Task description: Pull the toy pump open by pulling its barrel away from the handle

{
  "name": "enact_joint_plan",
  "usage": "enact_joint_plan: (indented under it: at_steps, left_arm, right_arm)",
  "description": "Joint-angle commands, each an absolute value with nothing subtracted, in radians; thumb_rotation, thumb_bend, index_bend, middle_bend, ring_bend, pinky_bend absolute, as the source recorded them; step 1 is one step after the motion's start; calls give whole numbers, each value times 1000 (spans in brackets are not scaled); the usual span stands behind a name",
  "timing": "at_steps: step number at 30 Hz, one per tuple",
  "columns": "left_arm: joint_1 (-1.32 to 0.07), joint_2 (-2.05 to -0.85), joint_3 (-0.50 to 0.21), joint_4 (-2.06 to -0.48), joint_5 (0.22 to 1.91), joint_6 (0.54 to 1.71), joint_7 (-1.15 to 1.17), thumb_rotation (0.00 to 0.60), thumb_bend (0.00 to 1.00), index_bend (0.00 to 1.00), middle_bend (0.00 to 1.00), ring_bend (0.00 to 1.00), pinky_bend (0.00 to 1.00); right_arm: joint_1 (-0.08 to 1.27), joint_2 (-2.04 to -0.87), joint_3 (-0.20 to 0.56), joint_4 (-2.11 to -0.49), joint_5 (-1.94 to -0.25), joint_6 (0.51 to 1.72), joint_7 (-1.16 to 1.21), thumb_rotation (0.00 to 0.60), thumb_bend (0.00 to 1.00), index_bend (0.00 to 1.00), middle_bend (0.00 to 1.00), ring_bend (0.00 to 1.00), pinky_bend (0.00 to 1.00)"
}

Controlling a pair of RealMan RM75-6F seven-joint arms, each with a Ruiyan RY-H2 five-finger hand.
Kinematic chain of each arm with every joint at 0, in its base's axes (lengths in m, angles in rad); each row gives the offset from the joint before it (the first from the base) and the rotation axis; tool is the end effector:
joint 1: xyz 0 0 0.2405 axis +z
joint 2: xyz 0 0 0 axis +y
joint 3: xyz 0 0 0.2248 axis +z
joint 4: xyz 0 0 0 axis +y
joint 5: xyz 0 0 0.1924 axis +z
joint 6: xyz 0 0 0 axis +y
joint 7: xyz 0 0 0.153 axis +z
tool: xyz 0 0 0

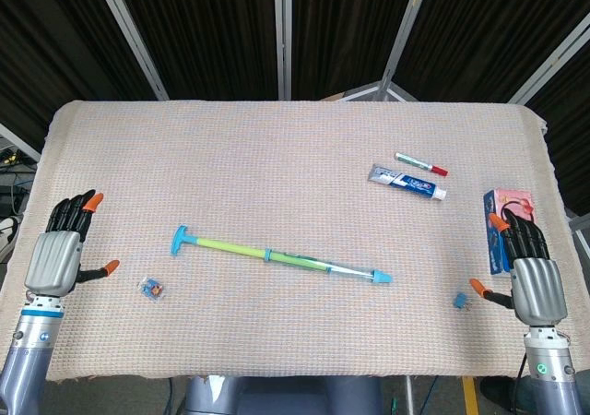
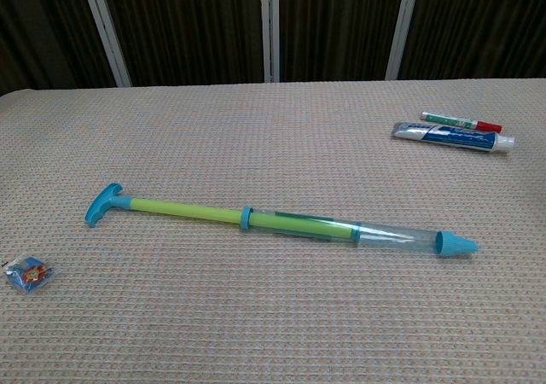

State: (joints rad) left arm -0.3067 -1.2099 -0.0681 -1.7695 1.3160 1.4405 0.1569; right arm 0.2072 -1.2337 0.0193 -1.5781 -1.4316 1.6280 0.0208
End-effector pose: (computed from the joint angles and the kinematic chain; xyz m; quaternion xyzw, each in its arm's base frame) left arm -0.2170 0.2377 0.1264 -0.5886 -0.4083 -0.4312 0.5485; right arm -0.2526 -0.2113 0.1507 0.5548 -0.3657 0.4715 0.5798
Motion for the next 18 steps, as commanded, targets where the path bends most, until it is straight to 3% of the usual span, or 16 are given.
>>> enact_joint_plan:
  at_steps: [1,6,8,9,10,11,13,14,15,18]
  left_arm:
    - [-305,-1212,-71,-1758,1319,1431,149,600,0,0,0,0,0]
    - [-310,-1216,-75,-1748,1320,1410,144,600,0,0,0,0,0]
    - [-311,-1216,-77,-1746,1324,1405,142,600,0,0,0,0,0]
    - [-312,-1215,-79,-1746,1326,1404,141,600,0,0,0,0,0]
    - [-313,-1215,-81,-1746,1328,1403,140,600,0,0,0,0,0]
    - [-314,-1215,-84,-1746,1330,1403,138,600,0,0,0,0,0]
    - [-318,-1215,-91,-1741,1331,1397,138,600,0,0,0,0,0]
    - [-321,-1215,-94,-1738,1330,1392,140,600,0,0,0,0,0]
    - [-324,-1216,-97,-1734,1328,1387,144,600,0,0,0,0,0]
    - [-335,-1223,-106,-1722,1318,1366,155,600,0,0,0,0,0]
  right_arm:
    - [189,-1256,30,-1561,-1448,1647,-4,600,0,0,0,0,0]
    - [186,-1264,33,-1562,-1453,1628,-7,600,0,0,9,0,0]
    - [190,-1266,32,-1569,-1450,1604,-4,600,0,0,195,163,18]
    - [200,-1267,31,-1577,-1448,1578,-1,600,0,0,359,324,99]
    - [213,-1263,30,-1585,-1448,1548,-5,600,0,0,567,556,289]
    - [228,-1257,30,-1594,-1447,1517,-12,600,0,0,720,744,541]
    - [282,-1236,36,-1638,-1432,1403,-21,600,0,0,853,920,878]
    - [307,-1223,41,-1661,-1414,1348,-32,600,0,0,907,974,964]
    - [331,-1208,46,-1684,-1390,1292,-51,600,0,0,932,990,989]
    - [411,-1187,71,-1741,-1315,1146,-153,600,0,0,975,1000,1000]
